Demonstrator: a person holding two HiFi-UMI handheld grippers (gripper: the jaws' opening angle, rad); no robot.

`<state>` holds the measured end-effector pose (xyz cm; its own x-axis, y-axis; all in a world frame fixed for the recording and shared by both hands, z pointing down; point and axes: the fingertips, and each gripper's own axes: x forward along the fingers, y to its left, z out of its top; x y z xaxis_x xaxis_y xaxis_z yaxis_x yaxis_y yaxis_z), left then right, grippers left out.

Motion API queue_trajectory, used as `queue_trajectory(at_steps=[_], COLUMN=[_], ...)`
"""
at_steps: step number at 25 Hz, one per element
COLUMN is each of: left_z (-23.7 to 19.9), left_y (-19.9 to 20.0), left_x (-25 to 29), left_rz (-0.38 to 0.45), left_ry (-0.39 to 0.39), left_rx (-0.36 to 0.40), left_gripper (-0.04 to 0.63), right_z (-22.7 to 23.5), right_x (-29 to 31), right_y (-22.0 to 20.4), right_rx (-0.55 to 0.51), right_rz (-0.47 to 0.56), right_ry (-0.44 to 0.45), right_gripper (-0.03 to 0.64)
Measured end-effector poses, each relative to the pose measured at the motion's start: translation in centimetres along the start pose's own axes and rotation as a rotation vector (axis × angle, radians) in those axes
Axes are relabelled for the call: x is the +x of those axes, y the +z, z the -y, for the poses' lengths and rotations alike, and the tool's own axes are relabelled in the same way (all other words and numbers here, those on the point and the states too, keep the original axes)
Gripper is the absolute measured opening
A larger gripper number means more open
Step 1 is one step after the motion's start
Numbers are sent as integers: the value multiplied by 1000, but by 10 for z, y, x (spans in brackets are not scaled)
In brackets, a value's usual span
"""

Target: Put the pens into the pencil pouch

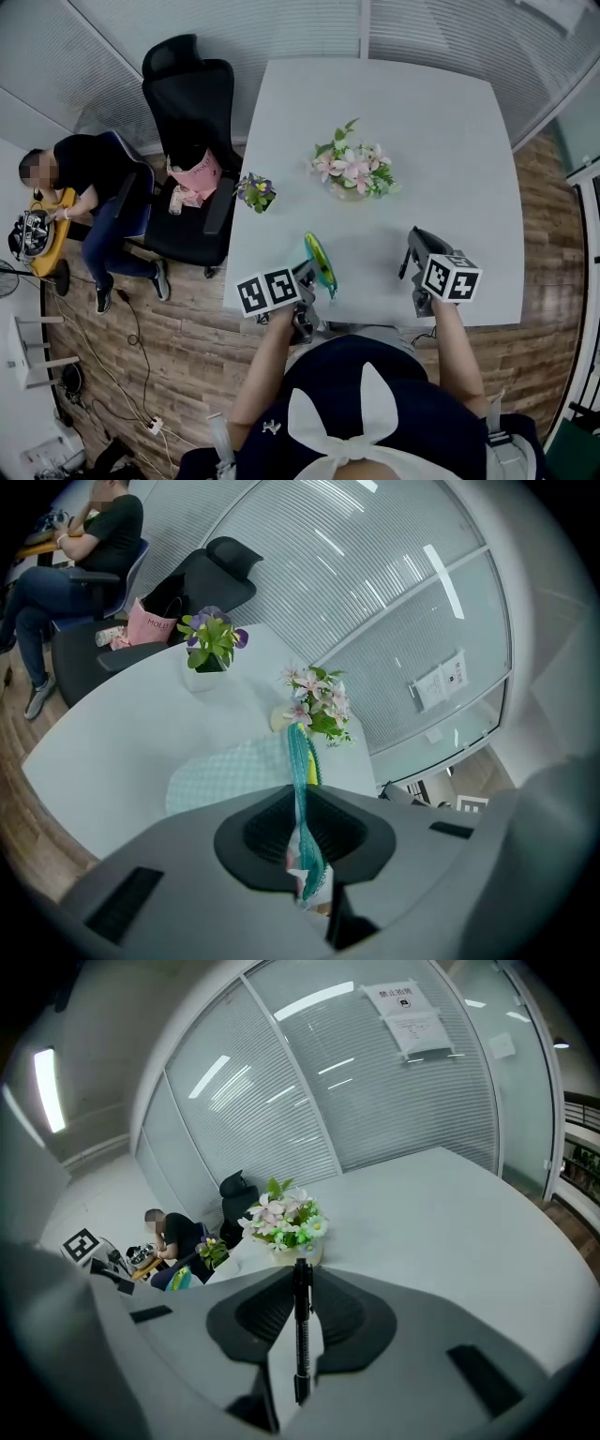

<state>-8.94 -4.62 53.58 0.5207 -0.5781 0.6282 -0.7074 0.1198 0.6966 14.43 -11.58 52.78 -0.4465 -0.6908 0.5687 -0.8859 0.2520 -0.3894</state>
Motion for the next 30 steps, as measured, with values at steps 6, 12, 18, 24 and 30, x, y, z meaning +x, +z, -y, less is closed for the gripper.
queue_trajectory(at_steps=[6, 12, 18, 24, 30], left_z=[0, -1, 0, -1, -3], left_y=[-3, -4, -8, -11, -13], left_x=[-5, -7, -9, -10, -13], left_rz=[-11, -17, -22, -23, -19], left_ry=[-19, -34, -48, -53, -55], left_rx=[-1, 0, 0, -4, -14], left_gripper=[49, 49, 49, 49, 49], right_z=[-19, -46, -78, -114, -152], right_x=[-12, -20, -26, -26, -21], right_y=[6, 14, 29, 37, 43], right_rx=[7, 5, -13, -33, -57], right_rz=[38, 68, 104, 123, 130], right_ry=[28, 83, 145, 224, 304], right_gripper=[67, 67, 67, 67, 67])
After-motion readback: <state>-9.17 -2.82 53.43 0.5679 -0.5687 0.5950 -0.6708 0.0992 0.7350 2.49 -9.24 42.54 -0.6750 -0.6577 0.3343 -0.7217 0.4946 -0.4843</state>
